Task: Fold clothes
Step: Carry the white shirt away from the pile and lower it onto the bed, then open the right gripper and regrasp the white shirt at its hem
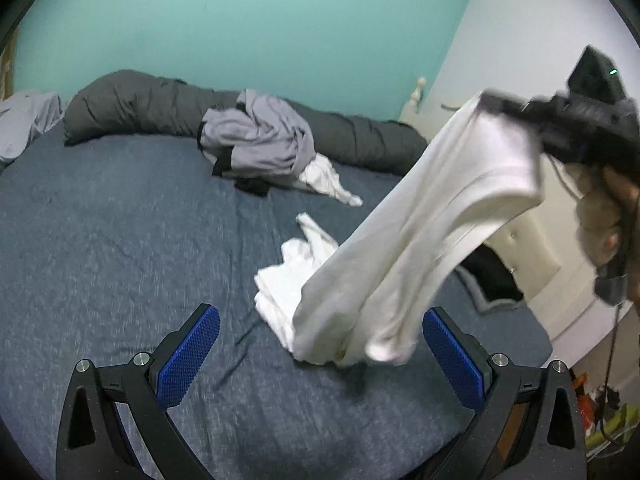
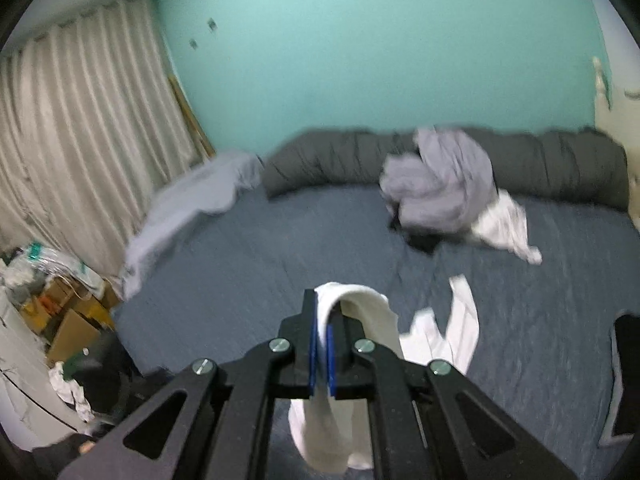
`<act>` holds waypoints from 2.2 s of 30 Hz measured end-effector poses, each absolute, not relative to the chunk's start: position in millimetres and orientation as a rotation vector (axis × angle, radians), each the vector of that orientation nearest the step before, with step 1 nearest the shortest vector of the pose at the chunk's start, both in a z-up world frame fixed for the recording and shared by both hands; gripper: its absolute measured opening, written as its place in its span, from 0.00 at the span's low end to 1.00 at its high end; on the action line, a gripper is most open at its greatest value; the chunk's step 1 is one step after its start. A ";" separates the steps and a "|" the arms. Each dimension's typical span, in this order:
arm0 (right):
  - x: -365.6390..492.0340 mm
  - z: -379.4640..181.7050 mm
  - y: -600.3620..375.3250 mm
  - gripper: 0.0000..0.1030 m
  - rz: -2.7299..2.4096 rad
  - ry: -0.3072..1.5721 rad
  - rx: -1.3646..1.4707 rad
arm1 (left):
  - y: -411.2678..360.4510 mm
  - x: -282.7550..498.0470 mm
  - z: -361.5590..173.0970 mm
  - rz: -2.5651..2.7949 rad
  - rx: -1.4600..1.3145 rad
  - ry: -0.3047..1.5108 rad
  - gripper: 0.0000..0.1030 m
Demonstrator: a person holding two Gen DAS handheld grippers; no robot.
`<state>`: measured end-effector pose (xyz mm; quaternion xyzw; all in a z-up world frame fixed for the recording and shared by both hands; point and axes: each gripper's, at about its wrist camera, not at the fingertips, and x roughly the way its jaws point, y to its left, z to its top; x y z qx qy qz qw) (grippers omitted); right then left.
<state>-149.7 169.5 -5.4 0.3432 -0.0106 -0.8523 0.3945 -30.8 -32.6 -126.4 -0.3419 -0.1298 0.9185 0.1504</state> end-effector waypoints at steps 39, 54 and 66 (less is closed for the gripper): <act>-185.6 -231.1 193.8 0.52 -2.097 -0.114 1.366 | -49.6 -73.4 -254.0 2.580 -1.353 -0.386 1.00; -242.9 -268.1 224.9 0.52 -2.192 -0.432 1.463 | -62.9 -80.2 -256.7 2.588 -1.363 -0.402 1.00; -277.9 -290.6 203.2 0.12 -2.065 -0.501 1.464 | -76.6 -97.9 -264.5 2.596 -1.379 -0.413 1.00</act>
